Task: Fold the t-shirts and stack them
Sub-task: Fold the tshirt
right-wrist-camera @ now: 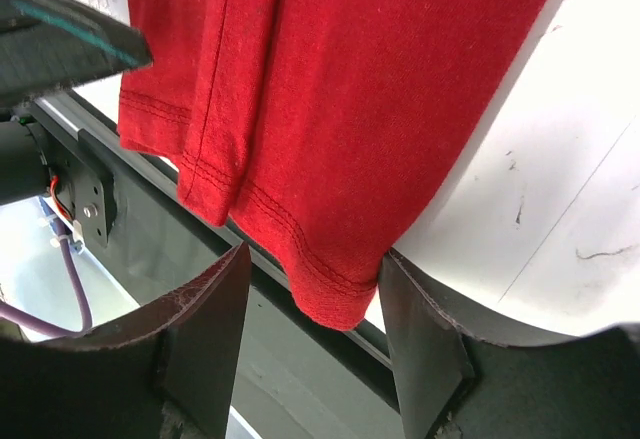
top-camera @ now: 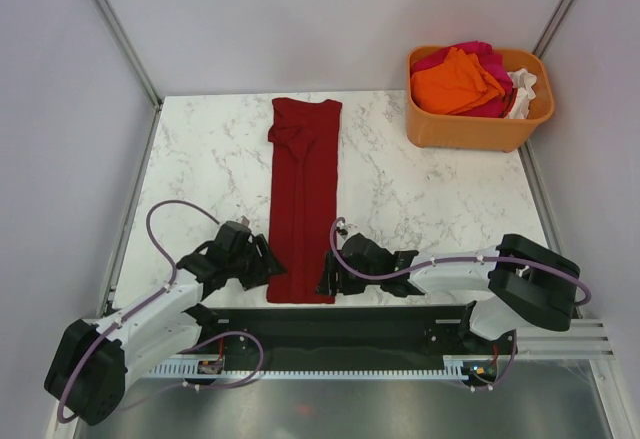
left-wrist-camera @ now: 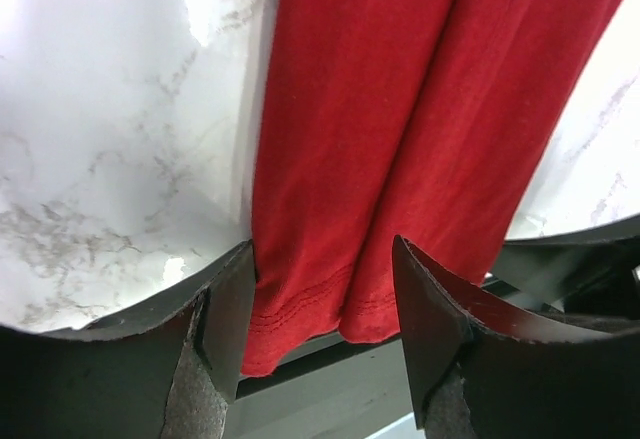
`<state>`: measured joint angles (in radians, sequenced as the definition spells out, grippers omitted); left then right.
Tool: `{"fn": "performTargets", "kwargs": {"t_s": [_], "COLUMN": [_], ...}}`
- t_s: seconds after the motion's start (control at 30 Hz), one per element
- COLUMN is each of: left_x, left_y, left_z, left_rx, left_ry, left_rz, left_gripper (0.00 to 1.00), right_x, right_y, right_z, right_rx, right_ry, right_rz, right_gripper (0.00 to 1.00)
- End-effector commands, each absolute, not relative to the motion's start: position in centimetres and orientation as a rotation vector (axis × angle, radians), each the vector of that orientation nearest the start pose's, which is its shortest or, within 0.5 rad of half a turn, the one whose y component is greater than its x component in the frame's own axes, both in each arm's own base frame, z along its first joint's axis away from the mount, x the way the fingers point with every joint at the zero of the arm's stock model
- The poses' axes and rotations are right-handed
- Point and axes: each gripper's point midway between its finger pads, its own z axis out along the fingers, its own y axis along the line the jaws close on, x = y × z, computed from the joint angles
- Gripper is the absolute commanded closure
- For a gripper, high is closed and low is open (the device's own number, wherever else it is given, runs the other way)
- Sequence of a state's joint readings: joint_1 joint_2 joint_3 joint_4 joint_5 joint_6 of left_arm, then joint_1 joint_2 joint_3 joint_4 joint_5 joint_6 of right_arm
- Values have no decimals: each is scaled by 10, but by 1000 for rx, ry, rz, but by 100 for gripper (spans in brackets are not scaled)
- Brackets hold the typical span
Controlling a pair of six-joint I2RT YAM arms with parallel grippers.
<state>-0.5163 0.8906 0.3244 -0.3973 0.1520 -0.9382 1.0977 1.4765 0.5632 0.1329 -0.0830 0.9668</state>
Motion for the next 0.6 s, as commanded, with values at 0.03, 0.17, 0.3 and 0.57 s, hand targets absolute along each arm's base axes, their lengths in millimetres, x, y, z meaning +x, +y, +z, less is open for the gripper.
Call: {"fn": "performTargets", "kwargs": {"t_s": [0.03, 0.17, 0.3, 0.57], "left_x": [127, 122, 111, 103], "left_y": [-154, -155, -161, -158], "left_z": [9, 5, 2, 4], "left_rx": [-547, -492, -453, -459], "left_ry": [2719, 2766, 2854, 2840], "left_rz": [-708, -657, -632, -619], "left_gripper": [35, 35, 44, 79], "right_x": [107, 114, 117, 108], "right_y": [327, 311, 305, 310], "right_z": [18, 15, 13, 11], "right_rx": [-218, -216, -221, -211], "right_ry": [2669, 2658, 2666, 2679], "right_rz": [957, 852, 846, 925], "right_gripper": [38, 37, 38, 54]}}
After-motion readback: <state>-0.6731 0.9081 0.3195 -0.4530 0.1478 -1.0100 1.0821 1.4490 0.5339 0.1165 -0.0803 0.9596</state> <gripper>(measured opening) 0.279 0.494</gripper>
